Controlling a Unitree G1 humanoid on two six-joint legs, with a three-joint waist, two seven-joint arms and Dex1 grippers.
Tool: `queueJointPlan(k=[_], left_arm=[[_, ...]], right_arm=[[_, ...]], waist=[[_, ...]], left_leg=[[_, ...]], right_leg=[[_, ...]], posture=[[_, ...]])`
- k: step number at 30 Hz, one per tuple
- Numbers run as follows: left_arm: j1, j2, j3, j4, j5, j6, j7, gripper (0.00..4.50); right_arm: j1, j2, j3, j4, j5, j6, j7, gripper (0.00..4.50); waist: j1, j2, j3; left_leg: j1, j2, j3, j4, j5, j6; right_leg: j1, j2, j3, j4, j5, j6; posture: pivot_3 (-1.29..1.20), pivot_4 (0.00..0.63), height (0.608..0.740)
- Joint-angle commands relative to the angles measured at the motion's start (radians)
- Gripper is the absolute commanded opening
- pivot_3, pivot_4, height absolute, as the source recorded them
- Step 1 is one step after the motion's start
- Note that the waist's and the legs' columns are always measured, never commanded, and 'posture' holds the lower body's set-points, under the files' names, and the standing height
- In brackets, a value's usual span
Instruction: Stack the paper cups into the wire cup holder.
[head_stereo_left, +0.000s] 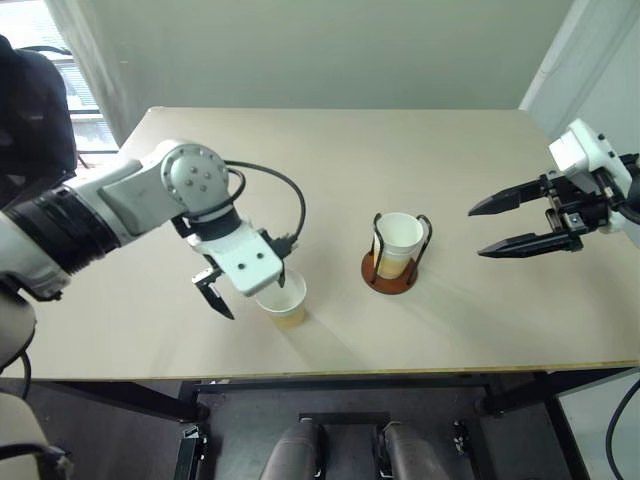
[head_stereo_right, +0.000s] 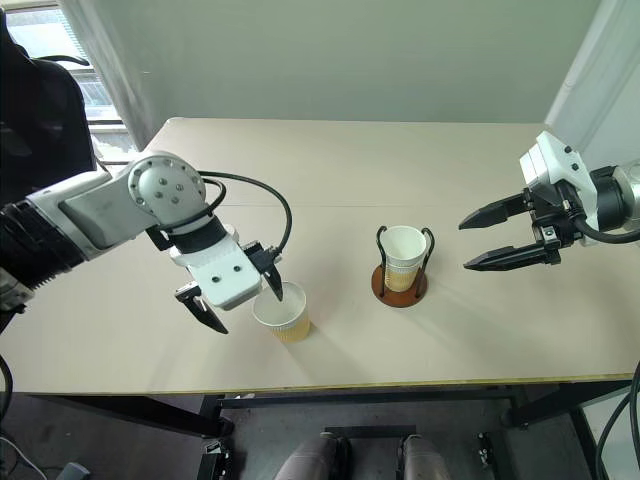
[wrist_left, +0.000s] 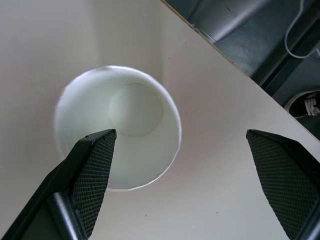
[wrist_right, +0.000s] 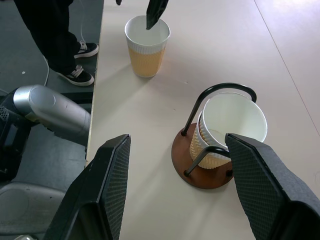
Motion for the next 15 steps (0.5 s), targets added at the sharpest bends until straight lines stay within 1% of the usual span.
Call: queueJointPlan(k=[1, 9, 15], left_arm=[[0.016, -0.011, 0.070, 0.005, 0.051, -0.047, -0.028, 4.46], [0.098, -0.066, 0.166, 0.045, 0.148, -0.094, -0.028, 4.46], [0.137, -0.069, 0.182, 0.026, 0.166, -0.112, -0.028, 4.46]], right_arm=[[-0.030, -0.019, -0.016, -0.012, 0.016, -0.007, 0.004, 3.04], [-0.027, -0.015, -0.020, -0.015, 0.010, -0.009, 0.004, 3.04], [-0.031, -0.011, -0.022, -0.012, 0.005, -0.011, 0.004, 3.04]], waist=[[0.001, 0.000, 0.000], [0.001, 0.000, 0.000], [0.000, 0.000, 0.000]], left_leg=[[0.000, 0.000, 0.000, 0.000, 0.000, 0.000], [0.000, 0.000, -0.001, 0.000, 0.000, 0.000], [0.000, 0.000, -0.001, 0.000, 0.000, 0.000]], right_leg=[[0.000, 0.000, 0.000, 0.000, 0.000, 0.000], [0.000, 0.000, -0.001, 0.000, 0.000, -0.001], [0.000, 0.000, -0.001, 0.000, 0.000, -0.001]], posture=[[0.00, 0.150, 0.740], [0.00, 0.150, 0.740], [0.00, 0.150, 0.740]])
